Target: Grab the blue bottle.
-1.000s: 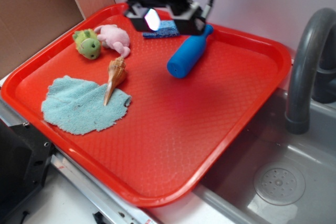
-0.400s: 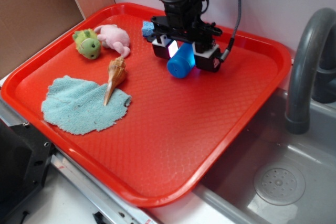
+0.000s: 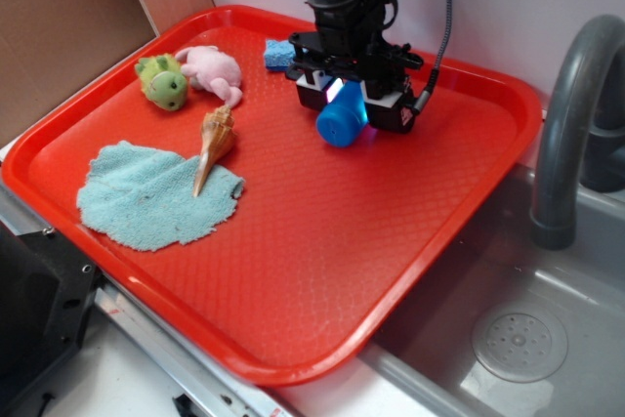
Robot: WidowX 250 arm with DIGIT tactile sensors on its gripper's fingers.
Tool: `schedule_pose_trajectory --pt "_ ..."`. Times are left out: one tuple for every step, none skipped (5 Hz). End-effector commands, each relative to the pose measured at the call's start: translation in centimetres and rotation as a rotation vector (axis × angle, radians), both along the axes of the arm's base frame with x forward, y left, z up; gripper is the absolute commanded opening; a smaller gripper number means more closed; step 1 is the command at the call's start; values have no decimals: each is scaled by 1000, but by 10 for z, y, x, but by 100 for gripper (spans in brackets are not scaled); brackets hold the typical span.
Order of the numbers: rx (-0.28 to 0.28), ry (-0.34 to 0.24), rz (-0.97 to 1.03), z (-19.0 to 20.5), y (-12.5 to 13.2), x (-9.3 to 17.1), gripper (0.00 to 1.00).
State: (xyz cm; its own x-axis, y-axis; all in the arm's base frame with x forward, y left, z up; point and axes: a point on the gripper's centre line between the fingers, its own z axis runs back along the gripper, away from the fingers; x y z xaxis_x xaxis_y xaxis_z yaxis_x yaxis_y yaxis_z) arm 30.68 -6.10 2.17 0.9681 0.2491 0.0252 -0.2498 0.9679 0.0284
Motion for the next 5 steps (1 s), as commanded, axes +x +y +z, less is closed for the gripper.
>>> schedule_pose_trajectory --pt "-50 -93 -44 112 10 -38 0" --pt "-104 -143 -128 160 9 -83 0" --pt "-134 -195 -131 196 13 -113 0" --pt "-164 -214 -101 202 10 -129 0" --pt "-142 -172 -89 201 12 -127 0"
